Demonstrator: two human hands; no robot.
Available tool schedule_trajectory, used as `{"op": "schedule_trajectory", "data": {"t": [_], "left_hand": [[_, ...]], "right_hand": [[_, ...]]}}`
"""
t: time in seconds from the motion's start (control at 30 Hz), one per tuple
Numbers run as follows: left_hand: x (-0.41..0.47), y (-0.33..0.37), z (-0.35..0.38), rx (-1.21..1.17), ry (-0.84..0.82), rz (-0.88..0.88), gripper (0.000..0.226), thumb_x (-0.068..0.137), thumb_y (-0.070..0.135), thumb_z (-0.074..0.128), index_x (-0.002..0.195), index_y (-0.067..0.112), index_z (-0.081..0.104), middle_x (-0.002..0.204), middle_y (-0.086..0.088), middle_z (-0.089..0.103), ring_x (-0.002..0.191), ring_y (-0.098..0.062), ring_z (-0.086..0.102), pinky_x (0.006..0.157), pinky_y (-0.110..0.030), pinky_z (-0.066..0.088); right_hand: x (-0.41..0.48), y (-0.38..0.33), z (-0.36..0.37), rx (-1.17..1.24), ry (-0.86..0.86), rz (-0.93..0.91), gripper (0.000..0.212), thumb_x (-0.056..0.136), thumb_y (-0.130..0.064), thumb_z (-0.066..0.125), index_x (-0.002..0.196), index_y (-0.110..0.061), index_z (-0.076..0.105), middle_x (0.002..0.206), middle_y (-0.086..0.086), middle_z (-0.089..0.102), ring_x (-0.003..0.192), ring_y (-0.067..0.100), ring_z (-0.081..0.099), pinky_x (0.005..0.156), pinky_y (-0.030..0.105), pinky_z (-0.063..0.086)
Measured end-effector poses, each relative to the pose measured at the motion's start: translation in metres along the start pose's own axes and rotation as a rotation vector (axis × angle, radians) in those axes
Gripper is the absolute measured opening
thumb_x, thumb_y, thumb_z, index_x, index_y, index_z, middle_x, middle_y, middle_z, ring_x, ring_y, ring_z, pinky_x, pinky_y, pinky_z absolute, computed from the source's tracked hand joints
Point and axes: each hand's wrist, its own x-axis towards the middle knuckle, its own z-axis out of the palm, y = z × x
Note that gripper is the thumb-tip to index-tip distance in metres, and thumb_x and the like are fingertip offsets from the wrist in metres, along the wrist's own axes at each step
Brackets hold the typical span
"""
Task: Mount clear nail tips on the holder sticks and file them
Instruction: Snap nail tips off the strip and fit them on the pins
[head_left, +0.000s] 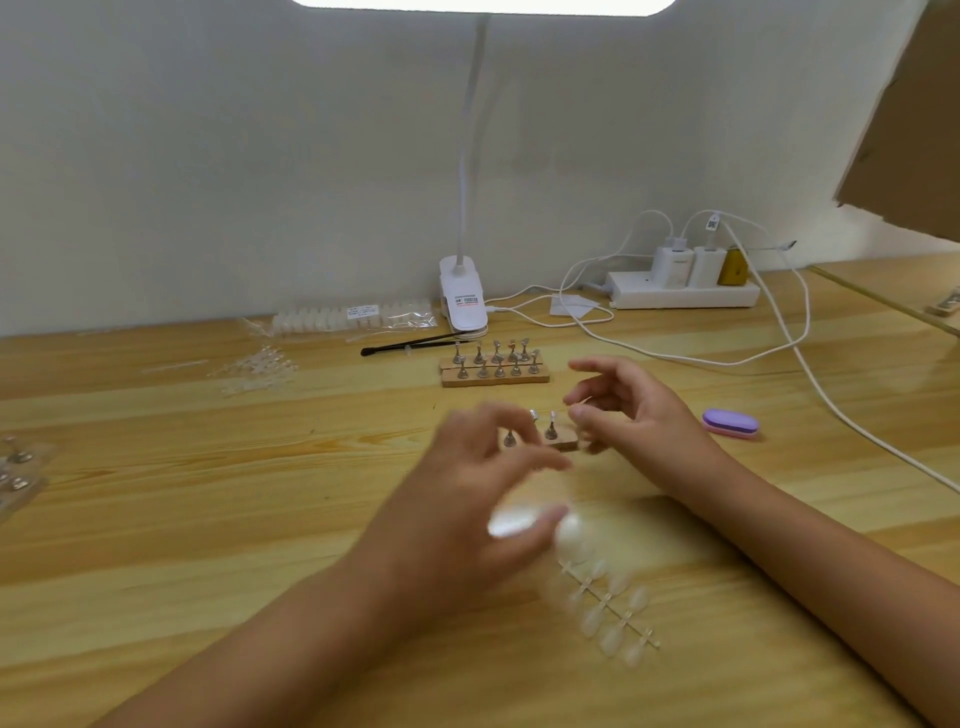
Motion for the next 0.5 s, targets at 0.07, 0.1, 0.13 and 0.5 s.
{"op": "schedule_trajectory", "data": {"t": [0.07,0.1,0.13,0.5], "left_hand": [[-0.002,0.016,0.012,0.017,-0.171,0.028,0.052,0.089,0.064,0.043,0.131,0.035,0.056,0.134,0.016,0.033,0.115,0.002,0.021,0.097,-0.014,0.023],[-0.004,0.019,0.017,0.041,-0.216,0.033,0.052,0.09,0.065,0.04,0.133,0.038,0.052,0.138,0.019,0.027,0.118,0.004,0.016,0.099,-0.013,0.018],[-0.005,0.02,0.02,0.047,-0.238,0.035,0.05,0.091,0.064,0.04,0.132,0.039,0.05,0.14,0.021,0.024,0.122,0.004,0.012,0.099,-0.01,0.014],[-0.003,0.007,0.006,-0.541,-0.114,-0.312,0.024,0.086,0.029,0.075,0.083,0.03,0.051,0.083,0.007,0.067,0.059,0.001,0.051,0.058,-0.016,0.043]], "right_hand": [[-0.003,-0.002,-0.004,-0.067,0.096,-0.108,0.032,0.092,-0.008,0.063,0.119,-0.023,0.059,0.098,-0.003,0.067,0.09,0.008,0.063,0.075,0.024,0.055],[-0.005,-0.005,-0.007,-0.13,0.126,-0.182,0.029,0.092,-0.009,0.063,0.118,-0.023,0.06,0.098,-0.005,0.067,0.093,0.005,0.063,0.077,0.02,0.053],[-0.007,-0.007,-0.01,-0.181,0.139,-0.25,0.027,0.093,-0.009,0.062,0.116,-0.023,0.061,0.098,-0.006,0.067,0.094,0.003,0.062,0.078,0.015,0.05],[-0.015,-0.035,-0.016,-0.356,-0.396,-0.194,0.012,0.093,-0.026,0.064,0.102,-0.024,0.071,0.099,-0.01,0.072,0.096,0.01,0.067,0.083,0.031,0.055]]}}
